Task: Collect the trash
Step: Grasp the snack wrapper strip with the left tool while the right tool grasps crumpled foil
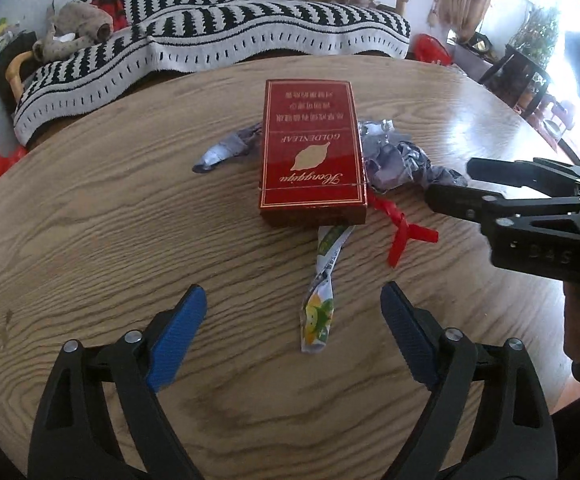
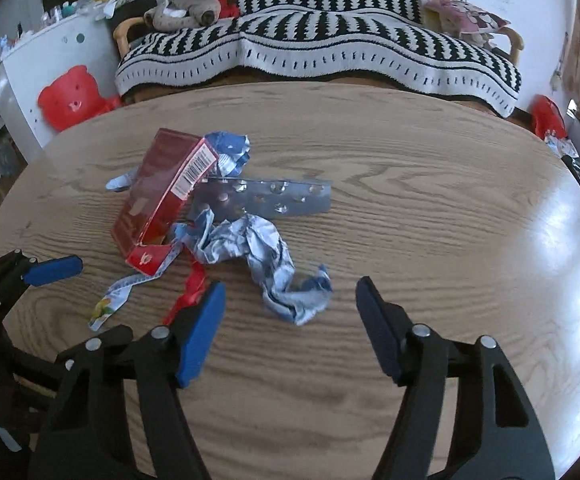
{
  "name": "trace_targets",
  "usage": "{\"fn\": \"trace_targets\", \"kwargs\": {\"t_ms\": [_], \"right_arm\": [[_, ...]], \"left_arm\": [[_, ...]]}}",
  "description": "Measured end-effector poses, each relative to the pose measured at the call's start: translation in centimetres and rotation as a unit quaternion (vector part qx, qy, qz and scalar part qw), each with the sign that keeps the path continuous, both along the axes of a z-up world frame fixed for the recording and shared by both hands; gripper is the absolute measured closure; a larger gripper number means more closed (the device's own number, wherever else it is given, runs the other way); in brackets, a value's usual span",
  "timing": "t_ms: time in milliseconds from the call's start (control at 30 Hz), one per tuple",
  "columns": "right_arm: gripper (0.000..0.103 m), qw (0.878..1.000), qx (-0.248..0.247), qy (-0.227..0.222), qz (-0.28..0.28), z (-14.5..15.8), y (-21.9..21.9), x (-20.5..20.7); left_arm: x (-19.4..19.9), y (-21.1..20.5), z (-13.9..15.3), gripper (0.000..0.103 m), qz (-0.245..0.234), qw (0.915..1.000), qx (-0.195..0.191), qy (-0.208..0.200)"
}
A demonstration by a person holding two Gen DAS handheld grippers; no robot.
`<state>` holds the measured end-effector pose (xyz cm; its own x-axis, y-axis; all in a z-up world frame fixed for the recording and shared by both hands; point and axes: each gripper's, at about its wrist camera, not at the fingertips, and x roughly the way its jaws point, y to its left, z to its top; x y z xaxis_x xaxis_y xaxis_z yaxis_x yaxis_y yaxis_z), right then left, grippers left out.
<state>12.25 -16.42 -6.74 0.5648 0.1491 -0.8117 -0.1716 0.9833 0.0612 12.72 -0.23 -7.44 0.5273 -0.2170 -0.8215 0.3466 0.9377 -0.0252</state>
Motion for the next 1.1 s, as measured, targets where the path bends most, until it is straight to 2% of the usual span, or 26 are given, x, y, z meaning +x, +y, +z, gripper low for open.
{"fn": "trace_targets", "kwargs": {"t_ms": [67,167,233,267,333,433,533,567,933,1100], "right_arm": [[0.052,1.000,-0.009,0.000,0.005,-0.5,0.3,0.7],[0.069,1.000,-0.014,0.005,0.010,-1.2,0.2,1.3],[0.073,1.000,-0.010,0.007,0.011,-1.1,0.1,1.1],[0.074,1.000,-0.006,0.006,0.011,-0.8,-0.1,0.9],[0.074,1.000,0.000,0.000,0.011,-0.3,-0.3,0.4],[0.074,1.000,0.004,-0.010,0.006,1.0,-1.0,-0.6],[0.074,1.000,0.013,-0.018,0.003,2.2,-1.8,-1.9],[0.074,1.000,0.013,-0.021,0.002,2.5,-2.0,-2.3],[0.074,0.997,0.038,-0.058,-0.031,6.6,-6.6,-8.1],[0.074,0.996,0.045,-0.063,-0.051,7.8,-9.4,-11.5]], "left_arm": [[0.0,-0.3,0.0,0.024,-0.001,1.0000,0.005,-0.005],[0.0,-0.6,0.2,0.041,0.003,1.0000,0.001,-0.007],[-0.1,-0.8,0.5,0.062,0.000,1.0000,-0.005,-0.004],[-0.2,-1.1,0.6,0.067,-0.004,1.0000,-0.004,-0.002],[-0.3,-1.3,0.6,0.089,-0.011,0.9999,-0.007,0.005],[-0.7,-1.3,1.1,0.091,-0.009,0.9995,-0.026,0.018],[-1.8,-1.8,2.2,0.092,-0.023,0.9993,-0.029,0.008],[-2.3,-2.1,2.7,0.098,-0.031,0.9990,-0.032,0.003],[-6.5,-3.8,7.6,0.101,-0.055,0.9942,-0.083,-0.039],[-8.1,-6.4,8.7,0.101,-0.090,0.9900,-0.098,-0.045]]}}
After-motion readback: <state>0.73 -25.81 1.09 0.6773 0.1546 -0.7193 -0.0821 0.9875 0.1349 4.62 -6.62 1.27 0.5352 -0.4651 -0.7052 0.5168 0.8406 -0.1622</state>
